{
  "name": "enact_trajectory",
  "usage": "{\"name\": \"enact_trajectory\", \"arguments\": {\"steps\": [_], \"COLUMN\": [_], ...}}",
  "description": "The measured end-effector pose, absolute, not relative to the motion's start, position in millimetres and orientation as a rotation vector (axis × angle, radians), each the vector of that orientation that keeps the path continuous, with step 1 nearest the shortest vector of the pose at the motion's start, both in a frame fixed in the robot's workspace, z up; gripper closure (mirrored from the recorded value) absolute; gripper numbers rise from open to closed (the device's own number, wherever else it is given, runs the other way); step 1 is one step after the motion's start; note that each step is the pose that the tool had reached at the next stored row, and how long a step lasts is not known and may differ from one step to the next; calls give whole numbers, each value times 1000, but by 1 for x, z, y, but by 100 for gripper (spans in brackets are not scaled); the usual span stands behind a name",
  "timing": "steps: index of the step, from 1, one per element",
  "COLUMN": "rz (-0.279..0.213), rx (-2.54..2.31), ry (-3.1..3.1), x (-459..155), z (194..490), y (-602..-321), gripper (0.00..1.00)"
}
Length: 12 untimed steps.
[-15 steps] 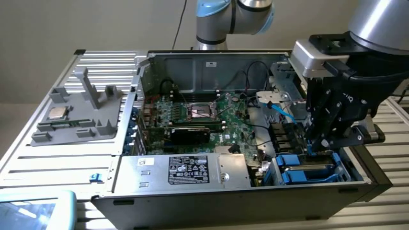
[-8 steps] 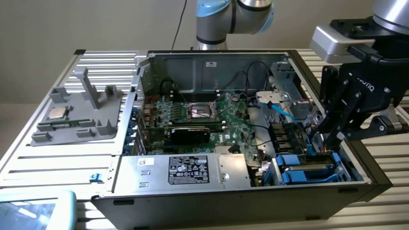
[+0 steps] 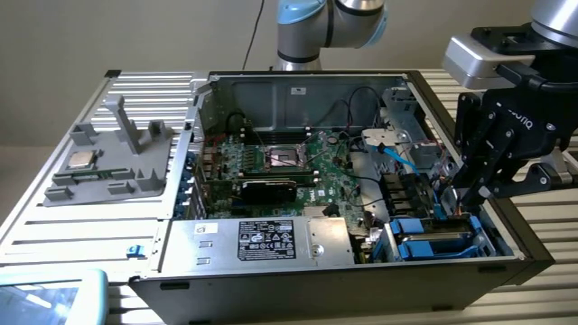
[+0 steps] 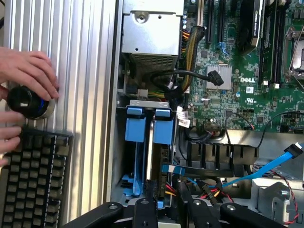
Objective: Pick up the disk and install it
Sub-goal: 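Insert the first disk wire, then insert the second disk wire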
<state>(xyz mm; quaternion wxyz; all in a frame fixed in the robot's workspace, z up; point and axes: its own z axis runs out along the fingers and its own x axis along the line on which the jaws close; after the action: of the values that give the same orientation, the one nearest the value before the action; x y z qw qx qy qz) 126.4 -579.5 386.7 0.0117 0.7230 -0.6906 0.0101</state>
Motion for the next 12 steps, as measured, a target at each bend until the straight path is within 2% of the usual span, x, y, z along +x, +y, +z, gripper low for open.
{"name": "enact_trajectory", "arguments": {"steps": [11, 12], "rz": [32, 32], "rx": [2255, 2255], "ry": [-2154, -2154], "x": [126, 126], "z": [387, 387], "y": [-579, -579], "gripper": [70, 79]}}
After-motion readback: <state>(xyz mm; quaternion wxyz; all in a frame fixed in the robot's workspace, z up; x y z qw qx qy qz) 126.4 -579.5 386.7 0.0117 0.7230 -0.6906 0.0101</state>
